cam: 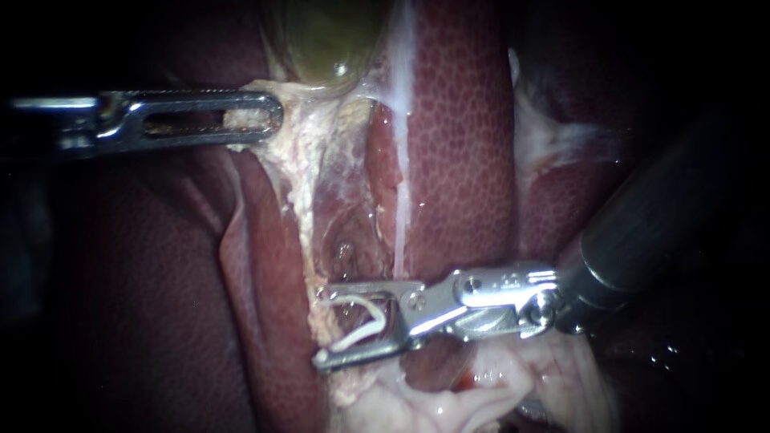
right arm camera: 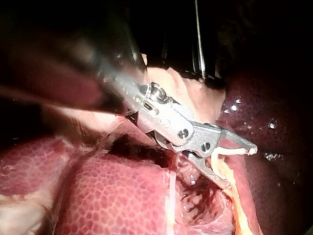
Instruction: Clipping first clip left tube
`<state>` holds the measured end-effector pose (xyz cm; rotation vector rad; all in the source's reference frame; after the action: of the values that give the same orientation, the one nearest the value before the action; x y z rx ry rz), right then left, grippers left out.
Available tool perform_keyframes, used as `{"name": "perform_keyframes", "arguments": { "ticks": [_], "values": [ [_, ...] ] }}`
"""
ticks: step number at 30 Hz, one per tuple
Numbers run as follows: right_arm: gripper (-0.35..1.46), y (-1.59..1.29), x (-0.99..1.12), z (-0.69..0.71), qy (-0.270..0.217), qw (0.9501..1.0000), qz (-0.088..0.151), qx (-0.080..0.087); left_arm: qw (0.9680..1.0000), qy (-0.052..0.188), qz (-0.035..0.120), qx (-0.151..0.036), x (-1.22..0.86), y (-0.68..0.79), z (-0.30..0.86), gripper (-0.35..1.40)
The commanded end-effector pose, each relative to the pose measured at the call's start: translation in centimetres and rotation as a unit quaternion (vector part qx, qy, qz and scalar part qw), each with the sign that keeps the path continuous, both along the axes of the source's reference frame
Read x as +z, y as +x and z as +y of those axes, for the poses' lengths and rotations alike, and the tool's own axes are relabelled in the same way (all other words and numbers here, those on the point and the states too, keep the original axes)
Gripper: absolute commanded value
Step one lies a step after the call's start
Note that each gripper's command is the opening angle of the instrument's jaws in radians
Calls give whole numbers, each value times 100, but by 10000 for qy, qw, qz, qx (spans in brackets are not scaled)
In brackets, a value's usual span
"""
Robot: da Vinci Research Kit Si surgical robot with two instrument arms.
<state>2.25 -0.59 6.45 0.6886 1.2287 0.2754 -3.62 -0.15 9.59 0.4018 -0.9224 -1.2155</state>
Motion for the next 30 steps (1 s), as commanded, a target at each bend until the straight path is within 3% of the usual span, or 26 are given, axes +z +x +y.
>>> {"name": "perform_keyframes", "arguments": {
  "ticks": [1, 19, 30],
  "values": [
    [57, 0, 0, 0, 0, 10000, 1, -1, 10000, -1, -1, -1, 0, 0, 0, -35],
    [57, -3, -1, 1, 4, 10000, 5, -7, 10000, -1, 0, -2, -1, 0, 0, -35],
    [56, -20, -12, 15, 70, 10000, 38, -37, 10000, -1, 0, -1, -1, 0, 0, -35]
  ]
}}
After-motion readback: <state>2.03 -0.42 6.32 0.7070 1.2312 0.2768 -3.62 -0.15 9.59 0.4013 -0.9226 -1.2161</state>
